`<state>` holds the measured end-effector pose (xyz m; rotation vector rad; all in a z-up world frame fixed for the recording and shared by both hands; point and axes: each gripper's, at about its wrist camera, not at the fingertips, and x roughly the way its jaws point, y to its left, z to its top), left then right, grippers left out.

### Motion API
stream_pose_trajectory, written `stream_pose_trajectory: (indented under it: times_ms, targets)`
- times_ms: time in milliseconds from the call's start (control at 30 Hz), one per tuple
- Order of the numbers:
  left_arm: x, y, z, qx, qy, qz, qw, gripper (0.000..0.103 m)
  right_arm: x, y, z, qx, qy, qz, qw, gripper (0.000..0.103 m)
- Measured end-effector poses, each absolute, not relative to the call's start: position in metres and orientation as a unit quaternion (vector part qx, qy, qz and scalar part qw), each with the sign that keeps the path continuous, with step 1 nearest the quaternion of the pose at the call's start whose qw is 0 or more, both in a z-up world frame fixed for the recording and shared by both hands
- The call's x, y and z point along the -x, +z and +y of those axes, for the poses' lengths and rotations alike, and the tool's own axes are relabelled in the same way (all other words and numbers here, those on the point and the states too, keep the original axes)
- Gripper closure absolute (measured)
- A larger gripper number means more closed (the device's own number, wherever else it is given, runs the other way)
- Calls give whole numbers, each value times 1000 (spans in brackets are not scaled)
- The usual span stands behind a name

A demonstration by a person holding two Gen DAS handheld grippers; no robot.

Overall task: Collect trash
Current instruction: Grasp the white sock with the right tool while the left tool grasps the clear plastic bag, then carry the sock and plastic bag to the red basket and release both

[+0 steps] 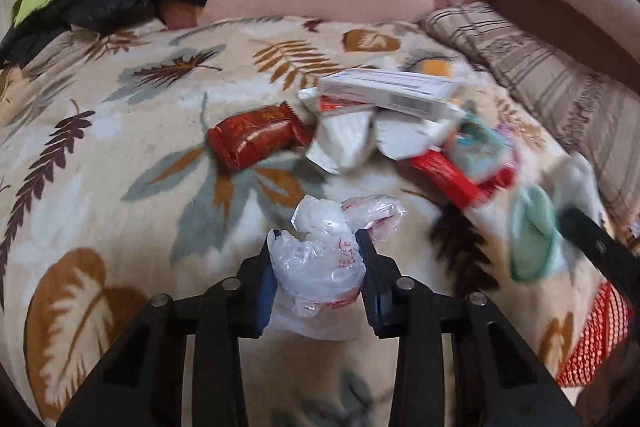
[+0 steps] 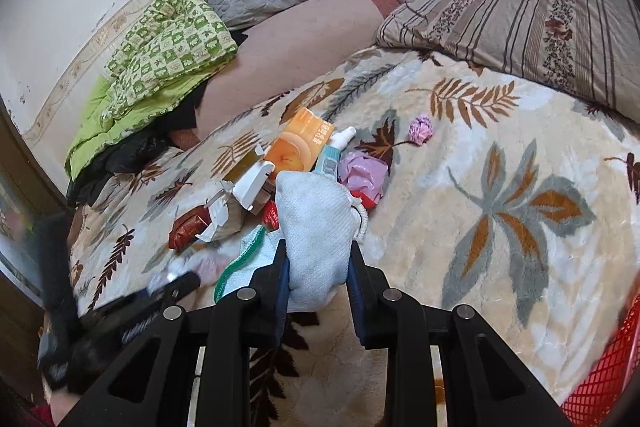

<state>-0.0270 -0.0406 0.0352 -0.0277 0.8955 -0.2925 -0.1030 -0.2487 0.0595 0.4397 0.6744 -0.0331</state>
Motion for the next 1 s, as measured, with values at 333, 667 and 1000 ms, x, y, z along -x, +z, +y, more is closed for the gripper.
stream_pose_trajectory:
  times_ms: [333,667,1000]
  targets:
    - [92,85,-90,0,-254,388,886,68,189,101,-309,-254,-75,265,927,75]
    - [158,119,-214,-40,-408,374,832,67,320,118,-406,-269,-174,261,911,75]
    - [205,108,-334,-89,-483,395,776,63,378,98,-478,-309,-270,260,874,72]
